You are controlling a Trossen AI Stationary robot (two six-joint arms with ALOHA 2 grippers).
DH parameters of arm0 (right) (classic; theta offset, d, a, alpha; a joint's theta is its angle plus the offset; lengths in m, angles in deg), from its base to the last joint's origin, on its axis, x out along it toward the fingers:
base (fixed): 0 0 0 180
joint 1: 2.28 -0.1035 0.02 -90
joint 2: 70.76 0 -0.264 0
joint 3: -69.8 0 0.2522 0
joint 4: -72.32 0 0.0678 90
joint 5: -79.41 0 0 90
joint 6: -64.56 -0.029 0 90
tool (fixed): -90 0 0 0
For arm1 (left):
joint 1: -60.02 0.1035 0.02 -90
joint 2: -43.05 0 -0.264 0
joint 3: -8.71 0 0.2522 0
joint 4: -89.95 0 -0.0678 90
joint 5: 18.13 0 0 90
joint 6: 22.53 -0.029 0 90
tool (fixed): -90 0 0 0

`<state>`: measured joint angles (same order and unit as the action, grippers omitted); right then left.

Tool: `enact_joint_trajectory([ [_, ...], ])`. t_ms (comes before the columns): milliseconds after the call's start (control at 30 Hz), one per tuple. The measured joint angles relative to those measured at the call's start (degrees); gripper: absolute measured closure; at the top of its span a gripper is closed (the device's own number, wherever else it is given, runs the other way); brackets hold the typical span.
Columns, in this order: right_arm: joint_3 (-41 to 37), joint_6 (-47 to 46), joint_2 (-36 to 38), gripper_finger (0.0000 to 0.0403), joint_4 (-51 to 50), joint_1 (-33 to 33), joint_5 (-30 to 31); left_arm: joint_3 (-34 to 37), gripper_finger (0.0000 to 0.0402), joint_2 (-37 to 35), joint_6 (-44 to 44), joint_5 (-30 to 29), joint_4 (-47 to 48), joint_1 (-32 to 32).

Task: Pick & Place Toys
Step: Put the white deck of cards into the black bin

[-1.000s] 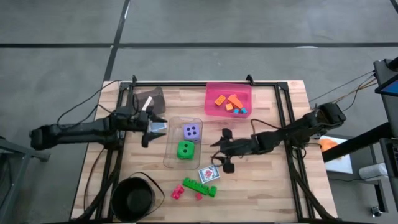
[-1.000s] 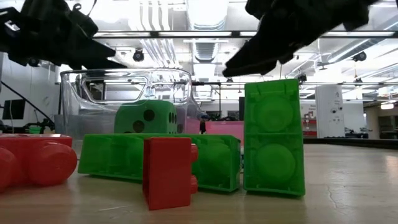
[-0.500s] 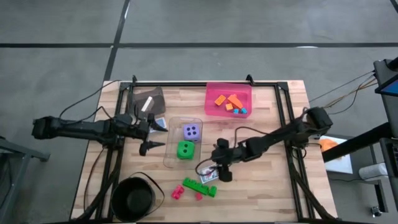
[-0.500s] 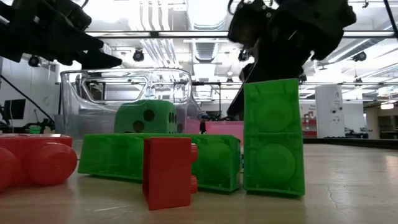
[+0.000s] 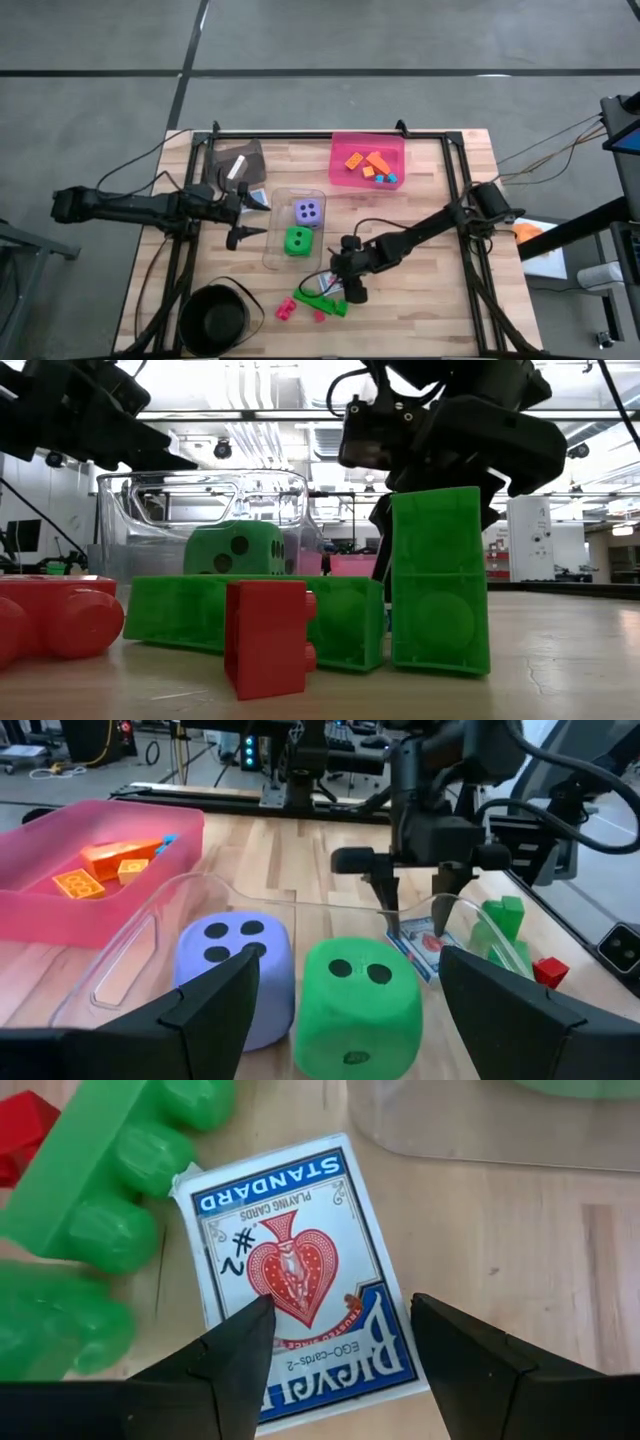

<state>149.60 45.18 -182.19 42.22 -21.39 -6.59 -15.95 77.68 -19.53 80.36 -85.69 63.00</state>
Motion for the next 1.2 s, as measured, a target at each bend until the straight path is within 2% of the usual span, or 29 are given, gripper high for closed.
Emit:
enact_joint_trajectory([
  [233,1.22,-0.62,-0.35,0.0169,-5.49,0.29,5.58,0.00,0.0089,0.73,0.02,-0.13,-0.18,0.00],
  [500,0.67,-3.68,3.67,0.0169,-17.75,1.87,19.20,0.00,0.0089,1.54,0.02,-0.68,-0.16,0.00],
  [600,0.40,-3.74,5.53,0.0169,-21.04,2.40,21.53,0.00,0.0089,1.54,0.01,-0.68,-0.22,0.00],
  [733,0.37,-0.84,8.85,0.0169,-20.48,2.36,21.68,0.00,0.0089,1.54,0.00,-1.29,-0.20,0.00],
  [867,0.37,1.32,11.02,0.0169,-20.13,2.25,18.04,0.00,0.0089,1.54,0.00,-1.49,-0.22,0.00],
  [1033,0.61,-3.14,11.89,0.0169,-18.85,3.19,11.68,0.00,0.0089,1.54,0.00,-1.49,-0.19,0.00],
  [1133,0.61,-6.26,11.39,0.0169,-18.14,3.58,11.09,0.00,0.0089,1.54,0.00,-1.49,-0.20,0.00],
  [1200,0.61,-5.18,11.01,0.0169,-18.05,3.55,10.98,0.00,0.0089,1.54,0.00,-1.49,-0.18,0.00],
])
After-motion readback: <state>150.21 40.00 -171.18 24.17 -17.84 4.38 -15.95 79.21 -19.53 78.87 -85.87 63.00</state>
